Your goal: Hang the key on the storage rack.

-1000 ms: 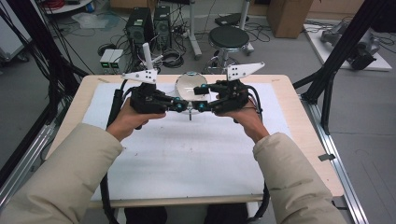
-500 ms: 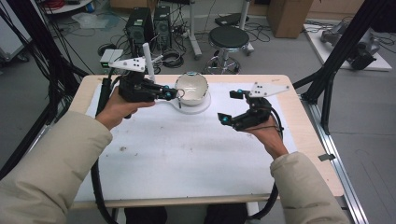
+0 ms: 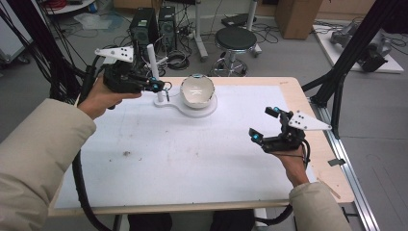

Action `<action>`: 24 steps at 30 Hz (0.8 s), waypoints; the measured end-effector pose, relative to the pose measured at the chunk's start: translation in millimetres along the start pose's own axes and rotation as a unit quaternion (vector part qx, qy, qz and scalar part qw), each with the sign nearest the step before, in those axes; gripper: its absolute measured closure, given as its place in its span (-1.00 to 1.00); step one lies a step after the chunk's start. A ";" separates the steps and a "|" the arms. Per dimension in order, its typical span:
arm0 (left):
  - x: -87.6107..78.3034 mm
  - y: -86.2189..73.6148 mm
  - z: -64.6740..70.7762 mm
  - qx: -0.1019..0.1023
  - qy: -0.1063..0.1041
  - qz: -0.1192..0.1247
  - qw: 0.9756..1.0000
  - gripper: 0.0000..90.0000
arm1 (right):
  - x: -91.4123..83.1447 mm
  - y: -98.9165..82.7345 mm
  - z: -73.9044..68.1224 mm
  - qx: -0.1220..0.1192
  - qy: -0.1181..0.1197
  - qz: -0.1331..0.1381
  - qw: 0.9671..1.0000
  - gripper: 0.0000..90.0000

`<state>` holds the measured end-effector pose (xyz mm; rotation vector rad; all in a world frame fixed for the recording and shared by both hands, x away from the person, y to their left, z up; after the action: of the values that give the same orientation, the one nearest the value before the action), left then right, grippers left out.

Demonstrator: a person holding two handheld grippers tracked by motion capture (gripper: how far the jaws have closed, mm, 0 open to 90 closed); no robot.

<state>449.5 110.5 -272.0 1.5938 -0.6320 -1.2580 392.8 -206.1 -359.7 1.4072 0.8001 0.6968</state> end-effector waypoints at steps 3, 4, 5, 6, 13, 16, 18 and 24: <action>-6.5 -5.2 -7.3 -0.002 0.006 -0.002 1.000 0.96 | -12.2 -16.3 7.2 0.011 -0.019 0.002 1.000 -0.99; -8.3 -6.4 -9.9 -0.002 0.008 -0.001 1.000 0.97 | -15.4 -22.2 10.0 0.018 -0.027 0.002 0.999 -0.99; -9.8 -6.9 -12.3 -0.002 0.011 0.001 1.000 0.97 | -18.6 -28.1 13.2 0.024 -0.037 0.001 0.999 -0.99; -12.7 -7.6 -16.4 -0.004 0.012 0.002 1.000 0.96 | -21.2 -32.5 14.4 0.030 -0.042 -0.001 0.999 -0.99; -19.7 -10.2 -44.2 -0.013 0.034 -0.015 0.999 0.96 | -36.4 -61.9 17.9 0.026 -0.083 0.003 0.996 -0.99; -18.8 -13.0 -52.7 -0.019 0.036 -0.025 0.999 0.96 | -40.6 -72.6 18.1 0.028 -0.098 0.005 0.995 -0.99; -16.6 -16.5 -58.9 -0.024 0.037 -0.032 0.999 0.96 | -42.6 -78.7 17.3 0.034 -0.105 0.007 0.994 -0.99; -10.5 -27.7 -76.7 -0.037 0.036 -0.045 0.998 0.96 | -44.2 -91.9 17.9 0.036 -0.124 0.012 0.992 -0.99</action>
<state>512.9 158.4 -293.1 1.6128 -0.4672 -1.2698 378.4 -257.5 -448.3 1.5362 0.6180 0.5015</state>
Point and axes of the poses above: each handheld gripper's, and its own axes: x roughly forward along the jaws, y roughly out of its top, z roughly to its right, the point moved 10 cm from there along x, roughly forward along the jaws, and after that the axes turned 4 degrees about y, right-handed, at the moved point
